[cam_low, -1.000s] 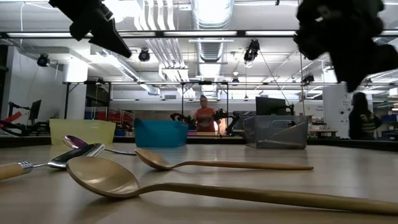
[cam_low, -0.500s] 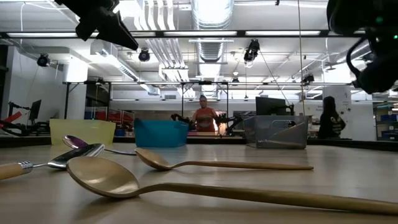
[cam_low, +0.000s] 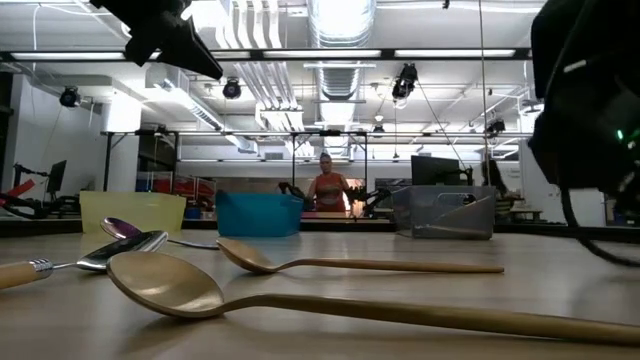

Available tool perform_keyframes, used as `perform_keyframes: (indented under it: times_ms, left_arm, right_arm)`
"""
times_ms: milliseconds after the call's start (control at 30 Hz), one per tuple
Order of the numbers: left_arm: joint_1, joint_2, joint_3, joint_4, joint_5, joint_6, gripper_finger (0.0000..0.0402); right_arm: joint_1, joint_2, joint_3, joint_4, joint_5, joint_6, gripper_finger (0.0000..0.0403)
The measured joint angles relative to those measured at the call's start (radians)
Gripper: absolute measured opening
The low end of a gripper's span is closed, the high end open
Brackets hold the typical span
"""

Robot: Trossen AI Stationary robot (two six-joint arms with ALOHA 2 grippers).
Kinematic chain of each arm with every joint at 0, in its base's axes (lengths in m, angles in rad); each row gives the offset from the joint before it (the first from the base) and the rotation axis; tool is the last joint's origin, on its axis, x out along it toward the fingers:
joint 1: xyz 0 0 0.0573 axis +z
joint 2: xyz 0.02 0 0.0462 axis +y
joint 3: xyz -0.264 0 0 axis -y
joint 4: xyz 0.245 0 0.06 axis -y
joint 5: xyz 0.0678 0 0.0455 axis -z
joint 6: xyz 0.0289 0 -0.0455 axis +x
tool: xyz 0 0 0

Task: Sort silverware by color (type)
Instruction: Put the blue spoon into the blue bin

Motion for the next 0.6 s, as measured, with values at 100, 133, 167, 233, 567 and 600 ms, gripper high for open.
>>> perform_keyframes:
  times_ms: [100,133,167,233,567,600]
  left_arm:
    - [0.000,0.000,0.000,0.000,0.000,-0.001,0.0036]
    - [0.000,0.000,0.000,0.001,0.000,-0.002,0.0036]
    - [0.000,0.000,0.000,0.001,0.000,-0.003,0.0036]
    - [0.000,0.000,0.000,0.004,0.000,-0.008,0.0036]
    - [0.000,0.000,0.000,0.013,-0.005,-0.028,0.0036]
    - [0.000,0.000,0.000,0.016,-0.005,-0.029,0.0036]
  right_arm:
    - [0.008,0.061,0.015,-0.049,-0.011,-0.078,0.0114]
    - [0.010,0.076,0.018,-0.061,-0.013,-0.099,0.0114]
    - [0.014,0.090,0.019,-0.068,-0.012,-0.111,0.0114]
    - [0.019,0.110,0.020,-0.063,-0.007,-0.128,0.0114]
    - [0.023,0.126,0.041,-0.033,0.086,-0.145,0.0114]
    - [0.023,0.126,0.046,-0.033,0.102,-0.146,0.0114]
